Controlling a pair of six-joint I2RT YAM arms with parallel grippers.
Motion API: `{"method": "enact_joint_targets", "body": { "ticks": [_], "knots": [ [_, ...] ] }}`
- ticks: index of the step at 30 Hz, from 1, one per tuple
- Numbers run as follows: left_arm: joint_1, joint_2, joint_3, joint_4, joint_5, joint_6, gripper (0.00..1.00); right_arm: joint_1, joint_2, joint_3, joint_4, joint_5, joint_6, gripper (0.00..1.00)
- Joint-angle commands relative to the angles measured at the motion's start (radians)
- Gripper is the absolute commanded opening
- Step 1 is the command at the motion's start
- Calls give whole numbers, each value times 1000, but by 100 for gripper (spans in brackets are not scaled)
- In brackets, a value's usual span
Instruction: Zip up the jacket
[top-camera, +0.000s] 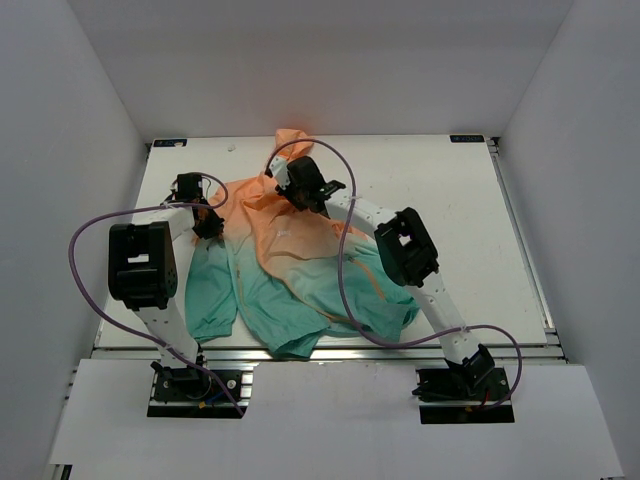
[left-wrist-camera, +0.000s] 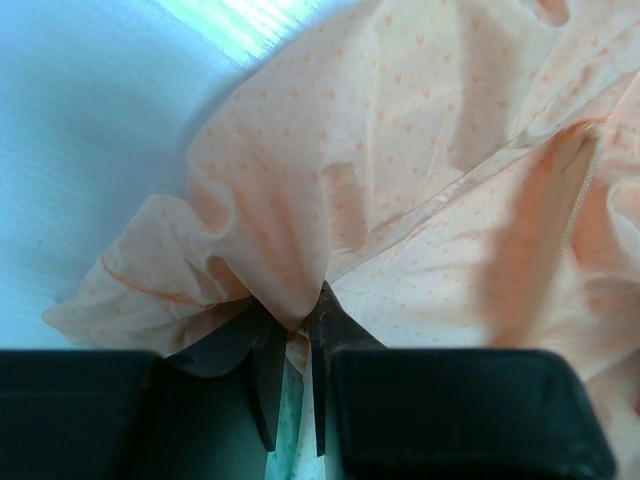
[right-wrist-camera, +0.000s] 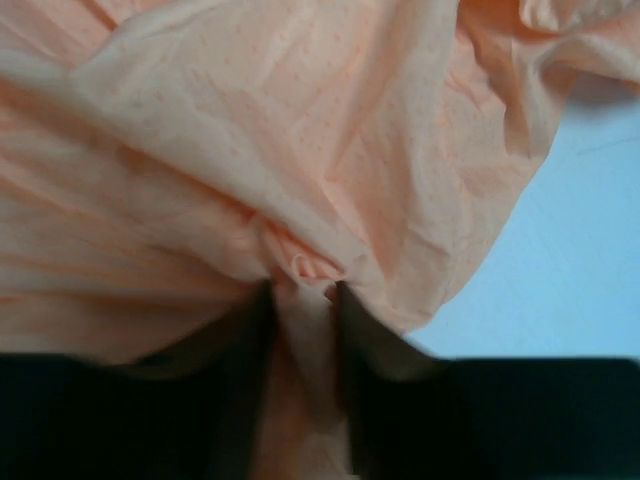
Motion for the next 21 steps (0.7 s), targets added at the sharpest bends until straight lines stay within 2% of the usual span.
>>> {"method": "enact_joint_targets", "body": {
  "ticks": [1,2,3,6,9,11,12,17,21],
  "knots": [
    [4,37,-3,-23,-19,21,25,-1,-13,25,14,88,5,29],
    [4,39,-3,-28,-26,19,24,-1,-34,7,62,108,16,20],
    [4,45,0,-31,-30,18,22,-1,-48,-31,92,152,27,1],
    [4,62,21,-54,-58,6,17,-8,-88,-65,159,243,44,0],
    [5,83,40,-63,-75,-4,13,-36,-100,-50,152,289,68,0],
    [7,100,56,-64,-75,-7,6,-79,-108,-59,153,314,100,0],
    [8,108,63,-66,-75,-7,0,-95,-111,-64,156,320,111,0],
    [7,169,122,-87,-98,-10,0,-238,-109,-67,152,305,160,0],
    [7,209,187,-37,-46,9,0,-315,-86,-36,144,254,166,0]
  ]
}}
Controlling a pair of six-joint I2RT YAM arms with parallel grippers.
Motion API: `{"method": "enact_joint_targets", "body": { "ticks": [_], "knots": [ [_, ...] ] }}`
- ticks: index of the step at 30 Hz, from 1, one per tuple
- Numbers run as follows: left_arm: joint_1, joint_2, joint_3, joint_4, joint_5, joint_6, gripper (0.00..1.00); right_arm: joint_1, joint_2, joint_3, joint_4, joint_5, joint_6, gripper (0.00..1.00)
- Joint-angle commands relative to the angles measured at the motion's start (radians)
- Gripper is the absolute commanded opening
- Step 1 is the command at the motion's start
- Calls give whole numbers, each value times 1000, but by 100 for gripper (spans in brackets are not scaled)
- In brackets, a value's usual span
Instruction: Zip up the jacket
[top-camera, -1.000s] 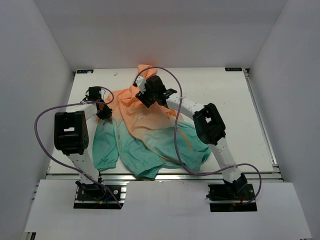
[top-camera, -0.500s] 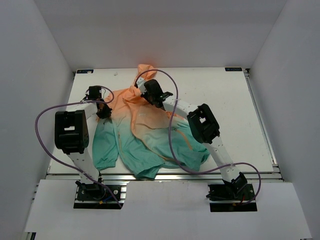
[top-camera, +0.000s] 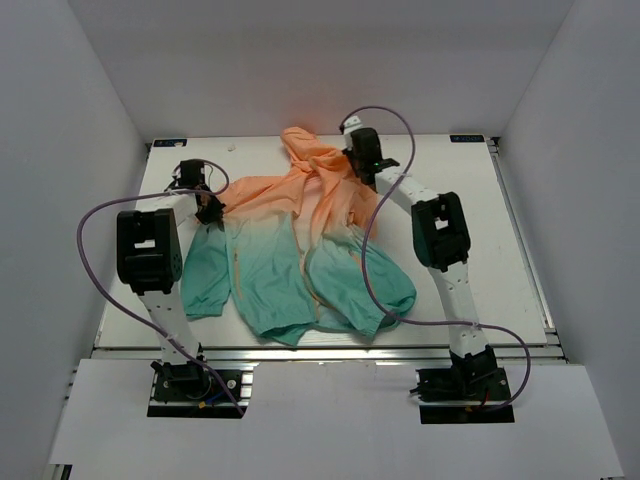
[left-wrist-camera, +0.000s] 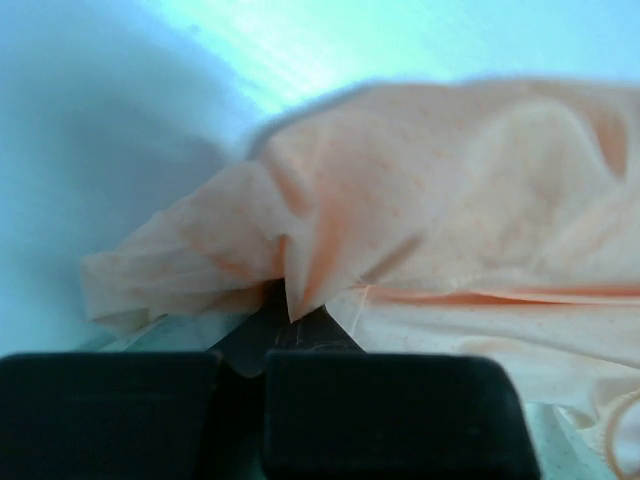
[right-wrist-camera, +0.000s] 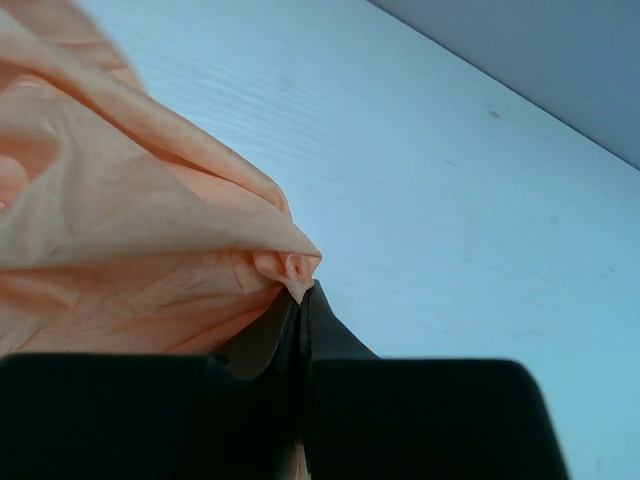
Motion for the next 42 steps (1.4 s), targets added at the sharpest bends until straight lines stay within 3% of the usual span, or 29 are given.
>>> {"method": "enact_joint_targets", "body": {
  "ticks": [1,4,5,7,8,11,12,14,15,19,23,24,28,30,35,40,42],
  "knots": [
    [7,92,37,-28,-4,25,0,-80,-33,36,47,7,15,0],
    [7,141,129,-31,7,42,0,-114,19,111,57,5,-8,1],
    [7,157,154,-31,16,48,0,-132,30,140,44,-25,-9,6],
    [7,206,226,-28,48,66,0,-139,36,171,37,-82,-21,20],
    [5,220,247,-14,70,74,0,-137,29,165,29,-170,-37,35],
    [-3,273,335,3,180,88,22,-110,-20,93,27,-272,-58,57],
    [-7,283,359,0,199,101,38,-104,-34,81,24,-276,-58,60],
    [-29,301,442,-39,190,117,56,-84,-66,75,5,-282,-58,67],
    [-33,303,468,-62,168,126,76,-78,-83,75,-29,-280,-51,71],
    [-73,218,508,-143,136,138,98,-56,-279,15,-178,-285,70,86],
    [-111,8,381,-221,73,117,98,-13,-584,-319,-206,-335,185,89],
    [-119,-83,311,-243,37,108,98,7,-652,-490,-200,-334,214,89],
    [-154,-317,75,-361,-5,-53,98,209,-942,-785,-288,-274,261,89],
    [-167,-456,-27,-352,58,-70,98,283,-1028,-917,-344,-315,285,89],
    [-259,-736,-343,-277,160,-106,98,543,-1085,-1033,-465,-273,380,89],
    [-293,-924,-473,-336,170,-130,98,597,-1019,-1090,-552,-112,550,88],
    [-293,-996,-522,-344,159,-135,98,598,-987,-1114,-545,-136,578,84]
  ]
}}
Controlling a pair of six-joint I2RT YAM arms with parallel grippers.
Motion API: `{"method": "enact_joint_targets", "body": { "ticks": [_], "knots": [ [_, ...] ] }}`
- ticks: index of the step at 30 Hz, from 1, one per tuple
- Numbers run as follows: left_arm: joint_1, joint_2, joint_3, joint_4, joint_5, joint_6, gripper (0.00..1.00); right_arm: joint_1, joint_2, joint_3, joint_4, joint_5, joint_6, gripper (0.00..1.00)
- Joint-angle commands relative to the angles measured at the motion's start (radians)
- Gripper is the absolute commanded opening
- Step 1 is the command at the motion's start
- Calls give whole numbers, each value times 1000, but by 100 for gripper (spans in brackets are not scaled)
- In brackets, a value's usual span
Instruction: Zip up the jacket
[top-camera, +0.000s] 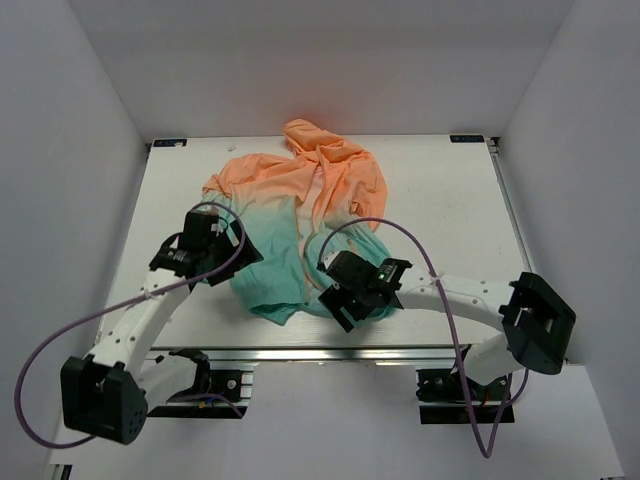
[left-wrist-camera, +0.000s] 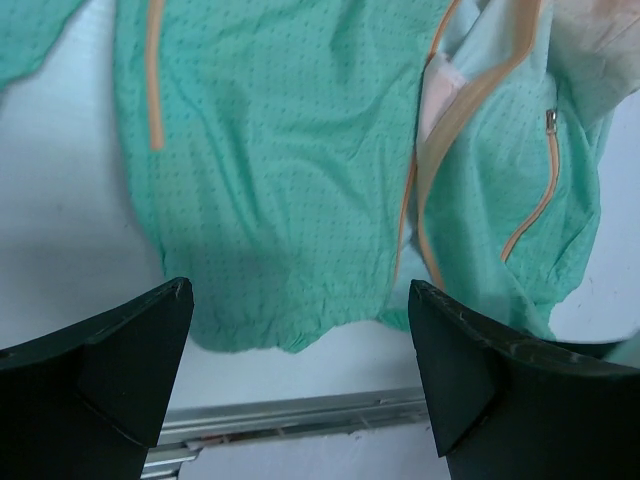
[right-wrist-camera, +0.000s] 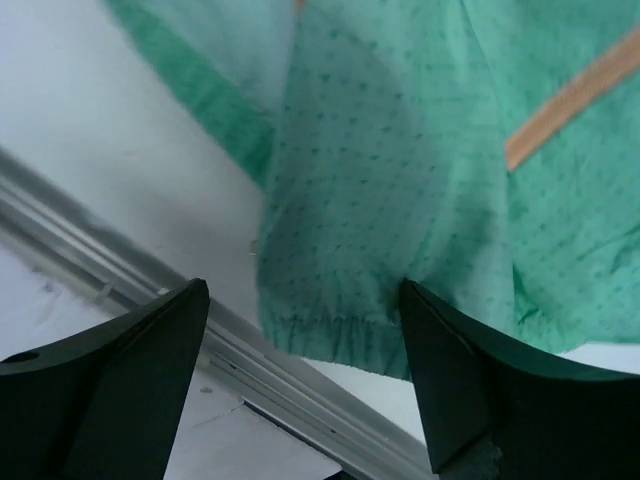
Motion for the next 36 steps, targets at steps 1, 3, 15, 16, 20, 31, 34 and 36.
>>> {"method": "enact_joint_targets", "body": {
  "ticks": [1,3,15,16,20,31,34,36],
  "knots": [
    [2,-110,-45,-24,2,-28,98,-5,30,-40,-35,65,122,81],
    [2,-152,-77,-38,-15,-37,98,-5,41,-51,-16,62,142,72],
    [2,-109,-87,-14,-19,-22,98,-2,-152,-37,174,-287,205,0],
    [0,-108,-88,-8,-7,-20,98,-3,-160,-54,199,-316,213,0],
    [2,-105,-93,0,8,-18,98,-5,-159,-160,311,-330,267,1],
    [2,-89,-97,-26,-4,-6,98,-3,-53,-264,385,-320,184,52],
    [2,-82,-96,-32,-10,-5,98,-3,-41,-263,368,-275,191,53],
    [2,-82,-94,-35,-13,-5,98,-3,-24,-246,333,-213,190,53]
  ]
}}
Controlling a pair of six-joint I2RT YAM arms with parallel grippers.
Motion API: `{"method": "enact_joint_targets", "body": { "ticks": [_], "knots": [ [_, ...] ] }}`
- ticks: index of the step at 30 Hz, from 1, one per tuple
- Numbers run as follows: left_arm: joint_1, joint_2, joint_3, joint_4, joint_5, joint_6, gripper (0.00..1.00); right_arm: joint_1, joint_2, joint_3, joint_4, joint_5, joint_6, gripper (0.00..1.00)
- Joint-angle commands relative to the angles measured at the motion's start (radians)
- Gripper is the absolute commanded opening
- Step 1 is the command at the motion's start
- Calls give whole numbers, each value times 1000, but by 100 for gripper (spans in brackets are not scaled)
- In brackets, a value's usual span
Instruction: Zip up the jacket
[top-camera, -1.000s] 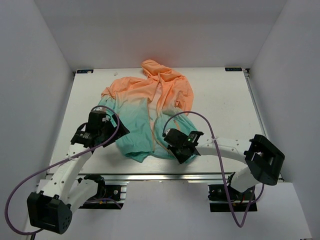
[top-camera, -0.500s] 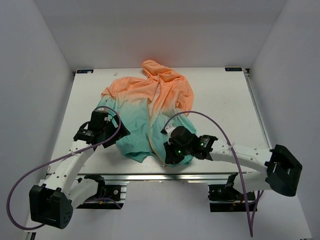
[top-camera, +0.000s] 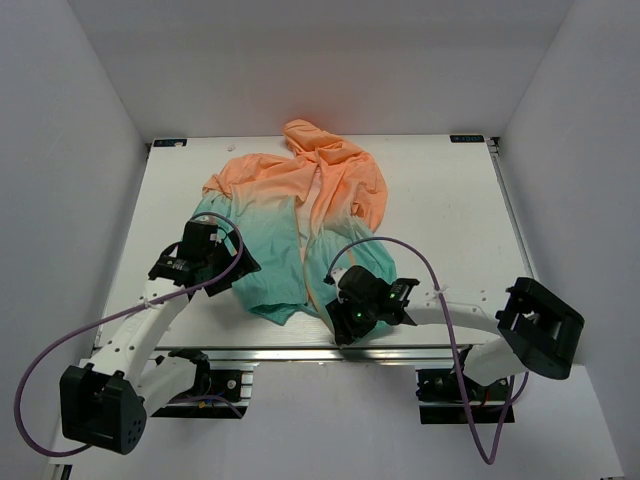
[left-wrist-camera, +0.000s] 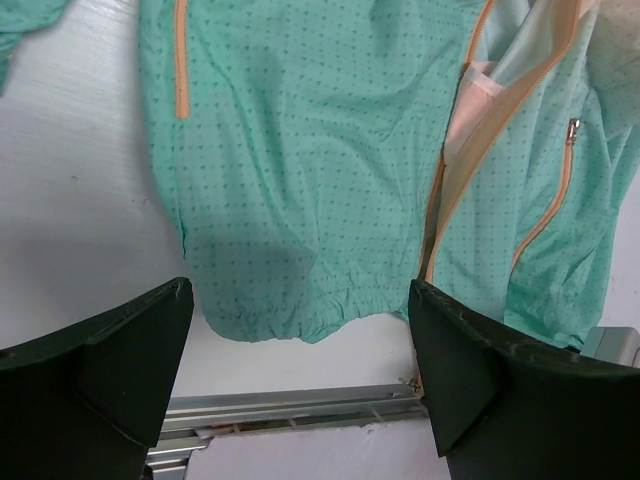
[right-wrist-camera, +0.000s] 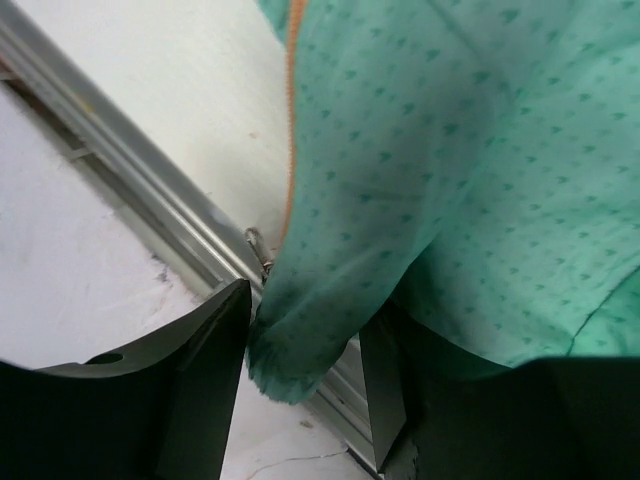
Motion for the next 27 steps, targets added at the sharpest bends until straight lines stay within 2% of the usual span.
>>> {"method": "enact_joint_targets", "body": {
  "ticks": [1,7,10,11,14,16,19,20,23,27],
  "knots": [
    [2,-1,-2,-12,-16,13,98,6,35,21,-20,70,-18,53],
    [0,7,15,-39,-54,26,98,28,66,32,-52,58,-29,50],
    [2,13,25,-50,-59,32,98,38,68,37,-61,72,-32,36],
    [2,16,29,-48,-55,35,98,38,68,40,-64,77,-30,23],
    [-6,20,41,-38,-7,53,98,38,49,46,-55,75,-30,0],
    [-19,22,44,-30,19,53,98,38,19,51,-46,78,-24,0],
    [-105,39,70,-30,33,49,98,37,-49,54,-49,148,19,0],
    [-160,63,81,-45,4,42,98,37,-70,55,-55,237,54,0],
    [-267,135,130,-65,-42,13,98,16,-156,66,-96,354,124,0],
    [-387,266,196,-67,-139,-16,98,-49,-283,44,-116,420,186,0]
  ]
}}
